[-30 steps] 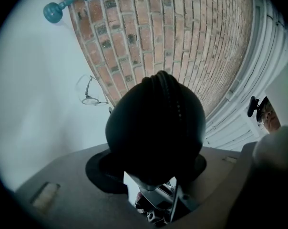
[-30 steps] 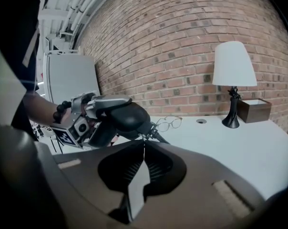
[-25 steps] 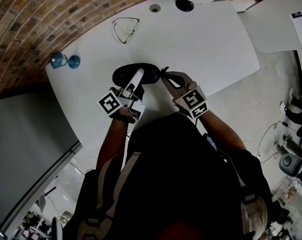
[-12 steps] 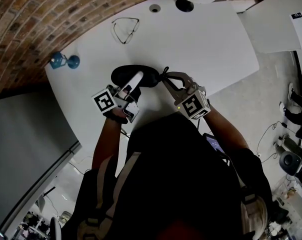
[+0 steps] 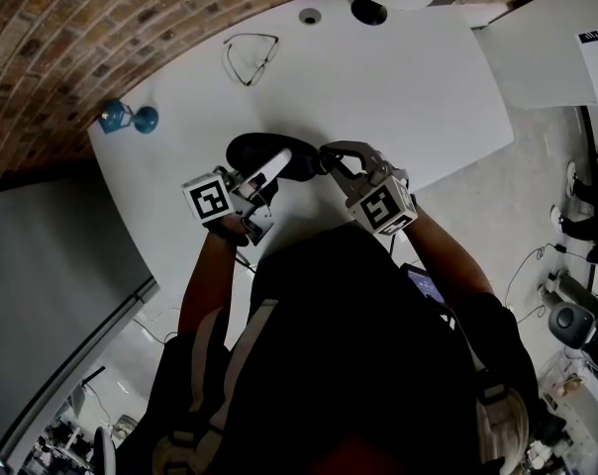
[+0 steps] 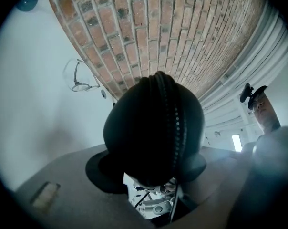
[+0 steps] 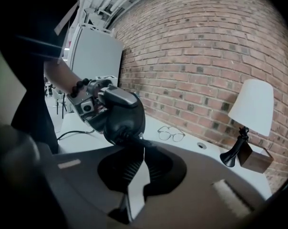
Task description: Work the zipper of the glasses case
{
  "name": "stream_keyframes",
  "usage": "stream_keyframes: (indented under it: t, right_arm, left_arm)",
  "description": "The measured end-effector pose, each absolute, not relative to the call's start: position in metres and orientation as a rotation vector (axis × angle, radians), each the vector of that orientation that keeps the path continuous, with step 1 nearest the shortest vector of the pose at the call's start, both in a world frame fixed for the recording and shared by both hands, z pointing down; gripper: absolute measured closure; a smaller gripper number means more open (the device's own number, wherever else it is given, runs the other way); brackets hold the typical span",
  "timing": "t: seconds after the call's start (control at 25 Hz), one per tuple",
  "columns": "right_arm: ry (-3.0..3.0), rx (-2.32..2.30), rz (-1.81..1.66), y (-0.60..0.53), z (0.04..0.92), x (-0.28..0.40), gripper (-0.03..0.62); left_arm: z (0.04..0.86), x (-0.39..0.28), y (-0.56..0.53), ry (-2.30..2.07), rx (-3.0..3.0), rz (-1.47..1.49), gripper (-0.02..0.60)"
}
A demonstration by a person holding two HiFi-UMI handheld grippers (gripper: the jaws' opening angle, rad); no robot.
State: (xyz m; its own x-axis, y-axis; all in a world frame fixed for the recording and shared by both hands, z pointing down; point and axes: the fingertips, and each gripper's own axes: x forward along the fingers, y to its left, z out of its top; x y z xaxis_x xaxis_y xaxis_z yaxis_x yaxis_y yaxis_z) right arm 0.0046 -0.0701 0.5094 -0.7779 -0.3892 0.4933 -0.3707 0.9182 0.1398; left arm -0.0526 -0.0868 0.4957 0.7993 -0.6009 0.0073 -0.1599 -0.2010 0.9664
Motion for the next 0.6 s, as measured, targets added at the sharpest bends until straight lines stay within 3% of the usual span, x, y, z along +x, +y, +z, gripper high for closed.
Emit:
stream_keyframes:
  t: [0.6]
  right_arm:
    - [-2.507,0.476,-0.125,-0.069,0.514,-0.001,0.583]
  left_arm:
    - [0.503,-0.037,-0.08,-0.579,1.991,-0.138,0.336]
